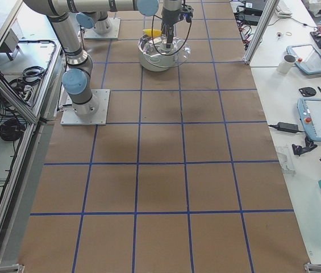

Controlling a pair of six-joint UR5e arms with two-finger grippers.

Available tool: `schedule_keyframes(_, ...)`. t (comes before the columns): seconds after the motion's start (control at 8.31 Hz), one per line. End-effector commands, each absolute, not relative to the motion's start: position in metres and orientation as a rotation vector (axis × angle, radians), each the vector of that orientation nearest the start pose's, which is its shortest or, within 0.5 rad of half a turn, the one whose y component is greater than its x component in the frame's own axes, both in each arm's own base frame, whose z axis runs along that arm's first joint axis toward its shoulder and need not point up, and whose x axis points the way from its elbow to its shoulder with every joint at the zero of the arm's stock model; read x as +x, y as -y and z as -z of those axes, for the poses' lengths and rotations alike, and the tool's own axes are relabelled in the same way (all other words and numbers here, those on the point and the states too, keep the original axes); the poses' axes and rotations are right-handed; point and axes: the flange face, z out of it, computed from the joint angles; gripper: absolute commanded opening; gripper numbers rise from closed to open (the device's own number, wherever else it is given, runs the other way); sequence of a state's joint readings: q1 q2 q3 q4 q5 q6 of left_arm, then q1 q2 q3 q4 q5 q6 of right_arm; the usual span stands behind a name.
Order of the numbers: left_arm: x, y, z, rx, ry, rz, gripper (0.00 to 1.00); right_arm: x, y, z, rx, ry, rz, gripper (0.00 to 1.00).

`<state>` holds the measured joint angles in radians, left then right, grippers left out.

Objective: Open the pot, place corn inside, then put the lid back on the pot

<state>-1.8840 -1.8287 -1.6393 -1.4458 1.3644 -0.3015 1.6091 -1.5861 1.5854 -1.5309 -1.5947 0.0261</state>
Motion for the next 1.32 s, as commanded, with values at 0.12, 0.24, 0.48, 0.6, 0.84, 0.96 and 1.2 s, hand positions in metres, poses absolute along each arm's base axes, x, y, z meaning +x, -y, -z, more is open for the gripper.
schedule_keyframes(0.12,-0.316,0.485,-0.339,-0.129,-3.229,-0.402,1.0,0.149,0.476,-0.484,-0.02,-3.165,-0.062,0.25)
schedule_keyframes(0.24,-0.305,0.491,-0.344,-0.13,-3.178,-0.337,1.0,0.15,0.476,-0.484,-0.02,-3.164,-0.062,0.24)
schedule_keyframes(0.48,-0.277,0.526,-0.389,-0.079,-3.207,-0.172,1.0,0.15,0.475,-0.485,-0.013,-3.162,-0.059,0.22)
schedule_keyframes(0.6,-0.259,0.546,-0.422,-0.042,-3.245,-0.066,1.0,0.154,0.475,-0.484,-0.005,-3.143,-0.06,0.22)
schedule_keyframes(0.84,-0.21,0.571,-0.459,-0.154,-3.188,0.077,1.0,0.194,0.466,-0.476,0.058,-3.113,-0.078,0.21)
schedule_keyframes(0.96,-0.195,0.567,-0.476,-0.224,-3.182,0.125,1.0,0.239,0.459,-0.459,0.04,-3.123,-0.118,0.21)
schedule_keyframes(1.2,-0.176,0.563,-0.49,-0.254,-3.181,0.15,1.0,0.332,0.446,-0.422,0.015,-3.129,-0.067,0.21)
